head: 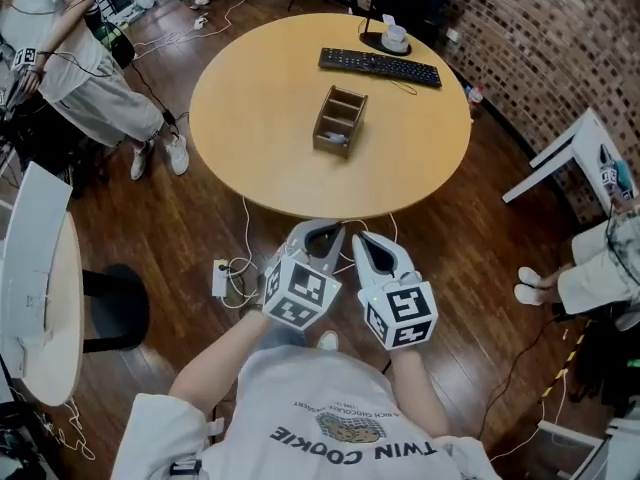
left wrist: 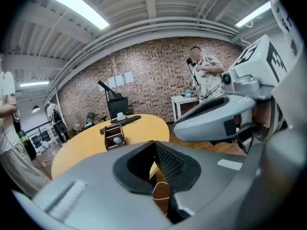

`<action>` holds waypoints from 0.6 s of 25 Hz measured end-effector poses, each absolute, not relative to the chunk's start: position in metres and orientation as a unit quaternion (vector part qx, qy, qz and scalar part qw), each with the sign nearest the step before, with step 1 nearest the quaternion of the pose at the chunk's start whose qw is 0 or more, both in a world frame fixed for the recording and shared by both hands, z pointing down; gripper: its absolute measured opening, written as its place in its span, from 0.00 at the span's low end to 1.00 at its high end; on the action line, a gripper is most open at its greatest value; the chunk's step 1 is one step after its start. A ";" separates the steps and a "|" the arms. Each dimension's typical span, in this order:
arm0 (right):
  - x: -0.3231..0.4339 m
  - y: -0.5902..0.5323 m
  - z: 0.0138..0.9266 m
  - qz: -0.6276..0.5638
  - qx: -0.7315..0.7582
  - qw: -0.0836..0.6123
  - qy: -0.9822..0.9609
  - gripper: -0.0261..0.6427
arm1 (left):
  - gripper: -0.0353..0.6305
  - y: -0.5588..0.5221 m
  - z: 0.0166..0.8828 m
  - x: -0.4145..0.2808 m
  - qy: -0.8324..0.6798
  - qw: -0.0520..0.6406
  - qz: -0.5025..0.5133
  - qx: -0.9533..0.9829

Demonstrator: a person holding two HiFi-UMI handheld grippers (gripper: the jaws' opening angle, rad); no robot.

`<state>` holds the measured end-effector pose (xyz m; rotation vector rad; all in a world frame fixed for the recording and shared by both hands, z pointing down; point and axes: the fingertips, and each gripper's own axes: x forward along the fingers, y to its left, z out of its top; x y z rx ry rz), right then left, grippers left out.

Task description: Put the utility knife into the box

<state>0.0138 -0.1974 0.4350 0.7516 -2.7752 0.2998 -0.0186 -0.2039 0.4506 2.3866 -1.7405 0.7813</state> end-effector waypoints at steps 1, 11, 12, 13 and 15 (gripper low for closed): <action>0.016 -0.194 0.434 0.102 0.256 0.126 -0.953 0.04 | 0.06 -0.199 0.448 -0.017 -0.574 0.050 0.246 0.780; 0.008 -0.133 0.401 0.087 0.234 0.113 -0.962 0.04 | 0.06 -0.132 0.408 -0.022 -0.612 0.083 0.167 0.769; 0.005 -0.126 0.399 0.086 0.234 0.112 -0.962 0.04 | 0.06 -0.126 0.406 -0.024 -0.612 0.084 0.164 0.769; 0.003 -0.119 0.398 0.085 0.235 0.111 -0.962 0.04 | 0.06 -0.119 0.405 -0.026 -0.613 0.084 0.160 0.769; -0.001 -0.106 0.399 0.084 0.236 0.111 -0.962 0.04 | 0.06 -0.105 0.404 -0.029 -0.613 0.088 0.151 0.771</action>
